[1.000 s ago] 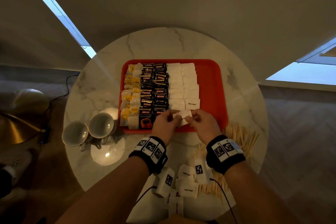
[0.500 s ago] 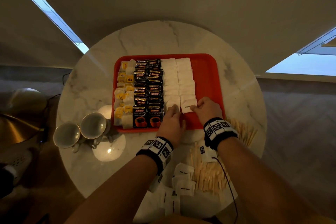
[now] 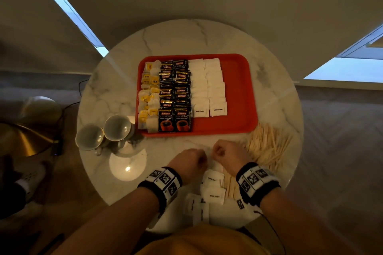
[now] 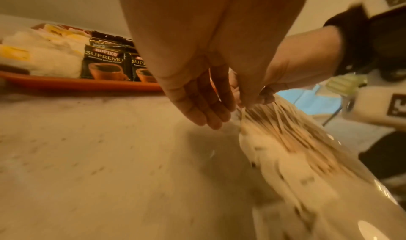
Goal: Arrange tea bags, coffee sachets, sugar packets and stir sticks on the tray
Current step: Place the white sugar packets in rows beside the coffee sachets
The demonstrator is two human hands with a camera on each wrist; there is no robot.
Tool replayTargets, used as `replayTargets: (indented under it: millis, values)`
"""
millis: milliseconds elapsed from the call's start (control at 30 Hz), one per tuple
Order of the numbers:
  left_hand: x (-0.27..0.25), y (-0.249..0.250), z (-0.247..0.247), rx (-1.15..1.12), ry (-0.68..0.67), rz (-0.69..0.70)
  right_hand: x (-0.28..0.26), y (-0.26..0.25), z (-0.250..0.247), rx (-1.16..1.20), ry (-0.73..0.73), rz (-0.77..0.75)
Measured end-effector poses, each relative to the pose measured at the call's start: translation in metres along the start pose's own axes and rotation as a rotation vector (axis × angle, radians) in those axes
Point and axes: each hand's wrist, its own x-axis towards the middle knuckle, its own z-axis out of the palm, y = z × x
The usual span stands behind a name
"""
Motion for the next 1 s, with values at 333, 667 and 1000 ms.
replayTargets:
  millis: [333, 667, 1000]
  values:
    - [-0.042, -0.017, 0.063, 0.414, -0.158, -0.032, -0.042, 0.021, 0.05, -0.491, -0.121, -0.174]
    - [-0.049, -0.034, 0.063, 0.277, -0.129, -0.051, -0.035, 0.018, 0.054, -0.433, -0.144, -0.168]
    - [-0.038, -0.057, 0.021, -0.211, 0.152, -0.277, -0.039, 0.01, 0.047, -0.412, -0.16, -0.282]
